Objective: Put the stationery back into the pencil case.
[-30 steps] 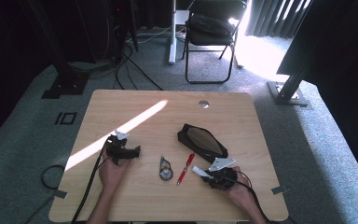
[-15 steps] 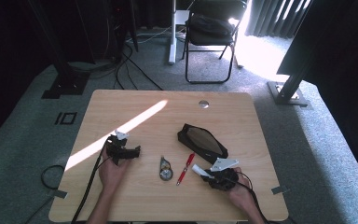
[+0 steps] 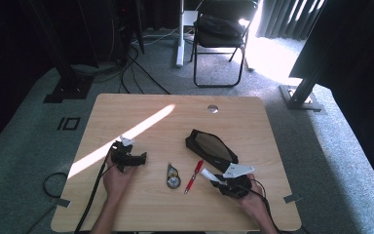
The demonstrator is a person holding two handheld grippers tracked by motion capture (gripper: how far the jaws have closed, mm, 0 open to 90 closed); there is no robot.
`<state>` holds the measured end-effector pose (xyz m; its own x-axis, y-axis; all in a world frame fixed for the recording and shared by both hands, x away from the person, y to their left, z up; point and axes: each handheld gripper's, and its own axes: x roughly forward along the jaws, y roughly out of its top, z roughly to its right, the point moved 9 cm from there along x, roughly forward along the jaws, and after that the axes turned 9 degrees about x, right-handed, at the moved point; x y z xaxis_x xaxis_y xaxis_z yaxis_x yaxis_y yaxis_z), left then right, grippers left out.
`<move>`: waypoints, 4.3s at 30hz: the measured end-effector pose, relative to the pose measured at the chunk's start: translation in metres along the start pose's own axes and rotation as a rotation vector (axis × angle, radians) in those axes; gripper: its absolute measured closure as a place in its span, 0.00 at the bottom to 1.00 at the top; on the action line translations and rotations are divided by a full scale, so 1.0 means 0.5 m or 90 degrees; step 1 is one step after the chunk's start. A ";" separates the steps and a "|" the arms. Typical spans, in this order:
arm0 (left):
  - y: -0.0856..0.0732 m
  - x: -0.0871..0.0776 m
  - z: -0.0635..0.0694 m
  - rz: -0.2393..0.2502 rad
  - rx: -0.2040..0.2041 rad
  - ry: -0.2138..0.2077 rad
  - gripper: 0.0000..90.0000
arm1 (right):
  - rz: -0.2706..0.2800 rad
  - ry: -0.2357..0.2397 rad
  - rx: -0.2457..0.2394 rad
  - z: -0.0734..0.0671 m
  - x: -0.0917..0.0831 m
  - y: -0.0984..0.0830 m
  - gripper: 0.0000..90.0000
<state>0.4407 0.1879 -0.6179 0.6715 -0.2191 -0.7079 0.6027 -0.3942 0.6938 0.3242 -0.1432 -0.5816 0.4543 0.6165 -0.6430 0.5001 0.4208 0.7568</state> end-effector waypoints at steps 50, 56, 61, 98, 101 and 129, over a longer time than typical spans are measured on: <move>0.000 0.000 0.000 0.000 0.000 0.000 0.10 | 0.082 -0.024 -0.015 -0.021 -0.084 0.083 0.79; 0.000 0.000 0.000 0.000 0.000 0.000 0.10 | 0.092 -0.033 -0.018 -0.018 -0.099 0.095 0.79; 0.000 0.000 0.000 0.000 0.000 0.000 0.10 | 0.107 -0.036 -0.016 -0.013 -0.112 0.112 0.79; 0.000 0.000 0.000 0.000 0.000 0.000 0.10 | 0.137 -0.056 -0.009 0.030 -0.108 0.168 0.79; 0.000 0.000 0.000 0.000 0.000 0.000 0.10 | 0.139 -0.058 -0.008 0.034 -0.107 0.171 0.79; 0.000 0.000 0.000 0.000 0.000 0.000 0.10 | 0.159 -0.069 0.001 0.056 -0.089 0.208 0.79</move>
<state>0.4407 0.1879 -0.6179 0.6716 -0.2192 -0.7078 0.6027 -0.3940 0.6939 0.3766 -0.1456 -0.4775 0.6407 0.6260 -0.4446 0.3631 0.2632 0.8938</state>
